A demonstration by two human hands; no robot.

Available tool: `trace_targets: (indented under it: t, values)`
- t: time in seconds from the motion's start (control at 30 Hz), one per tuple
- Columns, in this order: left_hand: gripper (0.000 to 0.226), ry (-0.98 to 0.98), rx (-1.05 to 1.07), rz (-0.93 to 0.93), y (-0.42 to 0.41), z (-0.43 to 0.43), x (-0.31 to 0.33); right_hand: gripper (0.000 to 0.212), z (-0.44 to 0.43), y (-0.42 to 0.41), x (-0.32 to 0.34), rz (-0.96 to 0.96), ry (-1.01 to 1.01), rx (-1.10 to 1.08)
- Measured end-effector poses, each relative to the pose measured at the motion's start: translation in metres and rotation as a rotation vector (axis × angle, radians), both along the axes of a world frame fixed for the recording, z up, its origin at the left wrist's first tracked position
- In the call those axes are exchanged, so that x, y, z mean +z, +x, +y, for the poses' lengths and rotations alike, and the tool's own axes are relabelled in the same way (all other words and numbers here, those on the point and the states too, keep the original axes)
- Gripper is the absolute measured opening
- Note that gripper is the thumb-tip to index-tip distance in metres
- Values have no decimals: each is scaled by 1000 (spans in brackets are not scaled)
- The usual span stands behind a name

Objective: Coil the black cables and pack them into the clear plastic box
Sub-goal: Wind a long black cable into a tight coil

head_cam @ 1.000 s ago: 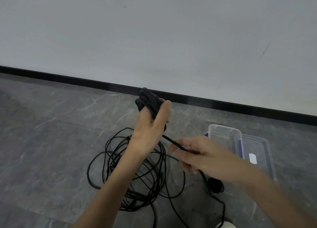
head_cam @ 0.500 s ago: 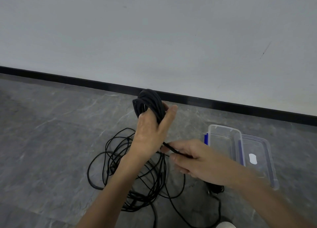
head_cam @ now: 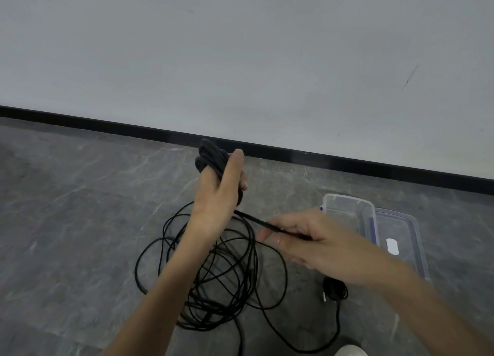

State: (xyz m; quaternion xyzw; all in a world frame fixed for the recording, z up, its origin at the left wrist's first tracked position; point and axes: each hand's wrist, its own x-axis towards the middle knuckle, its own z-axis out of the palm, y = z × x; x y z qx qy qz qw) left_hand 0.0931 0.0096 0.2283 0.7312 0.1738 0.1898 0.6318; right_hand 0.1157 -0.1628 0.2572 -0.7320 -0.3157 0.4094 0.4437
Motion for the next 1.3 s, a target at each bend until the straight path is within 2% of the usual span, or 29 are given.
trace_targets:
  t: [0.17, 0.27, 0.33, 0.4, 0.5, 0.6, 0.73, 0.87, 1.0, 1.13, 1.3]
  values:
    - [44, 279, -150, -10, -2, -7, -3, 19, 2, -8, 0, -6, 42, 47]
    - [60, 266, -263, 33, -4, -3, -1, 21, -3, 3, -2, -17, 79, -111]
    - [76, 239, -376, 116, -6, -3, 1, 23, -6, 8, -4, -56, 108, -184]
    - [84, 258, -514, 236, -8, -5, 2, 23, -7, 10, -8, -123, 135, -200]
    - [70, 191, -633, 375, -11, -6, 8, 13, -6, 12, -9, -191, 203, -244]
    - [70, 105, -798, 443, -11, -8, 8, 23, -8, 16, -9, -233, 261, -329]
    - [65, -43, -911, 520, -11, -15, 3, 17, -9, 23, -11, -288, 298, -404]
    - [55, -99, -918, 488, -11, -17, 5, 11, -11, 26, -14, -317, 319, -405]
    - [56, -81, -918, 524, -11, -18, 8, 17, -10, 24, -15, -275, 388, -486]
    - [44, -94, -953, 538, -11, -14, 11, 14, -12, 27, -14, -280, 389, -487]
    - [44, -82, -950, 550, -13, -18, 14, 10, -13, 33, -17, -271, 395, -492]
